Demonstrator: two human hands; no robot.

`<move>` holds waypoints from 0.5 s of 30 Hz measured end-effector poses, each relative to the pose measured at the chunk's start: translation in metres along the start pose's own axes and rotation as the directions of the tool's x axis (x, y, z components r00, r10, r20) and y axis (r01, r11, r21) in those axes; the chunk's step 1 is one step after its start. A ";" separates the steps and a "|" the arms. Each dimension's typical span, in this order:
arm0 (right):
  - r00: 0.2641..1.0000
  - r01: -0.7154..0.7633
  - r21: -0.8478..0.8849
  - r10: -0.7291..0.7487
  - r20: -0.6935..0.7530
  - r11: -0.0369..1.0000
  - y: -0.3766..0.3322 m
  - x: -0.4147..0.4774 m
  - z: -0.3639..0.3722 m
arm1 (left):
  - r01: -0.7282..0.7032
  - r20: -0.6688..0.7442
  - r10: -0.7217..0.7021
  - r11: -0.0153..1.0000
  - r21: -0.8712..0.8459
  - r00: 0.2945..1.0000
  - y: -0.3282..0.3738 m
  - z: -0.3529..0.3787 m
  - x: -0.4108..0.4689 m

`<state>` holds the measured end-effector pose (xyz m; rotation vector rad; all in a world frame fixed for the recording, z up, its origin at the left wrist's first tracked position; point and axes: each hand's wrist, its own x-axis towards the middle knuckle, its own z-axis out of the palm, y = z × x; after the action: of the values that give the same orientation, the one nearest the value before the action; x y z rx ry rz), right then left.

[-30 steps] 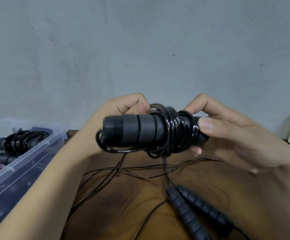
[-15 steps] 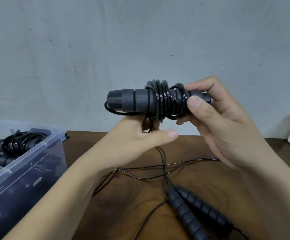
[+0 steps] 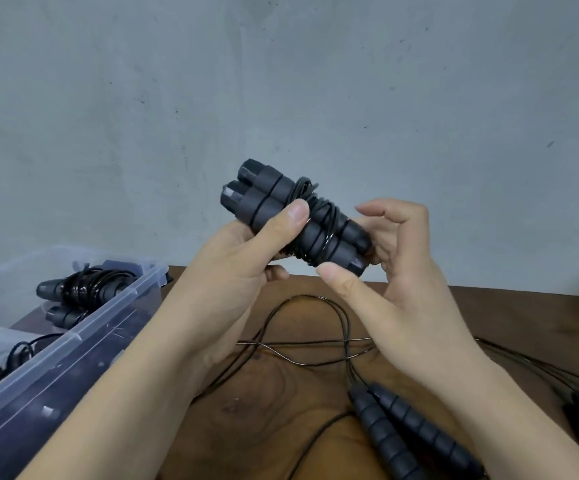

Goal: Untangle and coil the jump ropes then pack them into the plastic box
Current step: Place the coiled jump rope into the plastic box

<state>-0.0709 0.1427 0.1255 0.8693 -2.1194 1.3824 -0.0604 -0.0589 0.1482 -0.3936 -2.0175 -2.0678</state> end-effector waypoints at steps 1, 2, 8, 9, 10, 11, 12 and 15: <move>1.000 -0.020 -0.001 0.020 0.011 1.000 -0.002 0.000 0.003 | 0.016 -0.027 -0.016 1.000 0.016 1.000 0.003 -0.003 -0.006; 0.999 -0.033 -0.016 0.034 0.025 0.999 -0.005 0.000 0.006 | 0.029 -0.047 -0.027 0.999 0.028 0.998 0.006 -0.005 -0.010; 0.987 -0.014 0.010 0.012 0.161 1.000 -0.035 -0.003 0.045 | 0.002 -0.359 0.042 0.993 0.120 0.932 0.035 -0.034 -0.050; 0.984 -0.004 0.024 0.000 0.178 1.000 -0.040 -0.002 0.051 | 0.002 -0.372 0.047 0.992 0.130 0.927 0.041 -0.040 -0.056; 0.981 0.005 0.042 -0.013 0.194 0.999 -0.047 -0.001 0.058 | 0.013 -0.376 0.041 0.990 0.139 0.926 0.049 -0.049 -0.062; 0.975 0.010 0.060 -0.023 0.220 0.998 -0.055 0.000 0.066 | 0.026 -0.380 0.035 0.988 0.154 0.924 0.057 -0.061 -0.069; 0.969 0.014 0.071 -0.031 0.247 0.997 -0.061 0.002 0.072 | 0.040 -0.376 0.028 0.984 0.173 0.926 0.063 -0.073 -0.073; 0.957 0.024 0.096 -0.051 0.286 0.995 -0.079 0.014 0.094 | 0.102 -0.378 -0.036 0.982 0.156 0.925 0.076 -0.112 -0.077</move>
<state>-0.0270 0.0291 0.1480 1.2066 -2.2501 1.4149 0.0346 -0.1747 0.1907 0.1015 -1.9733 -1.8140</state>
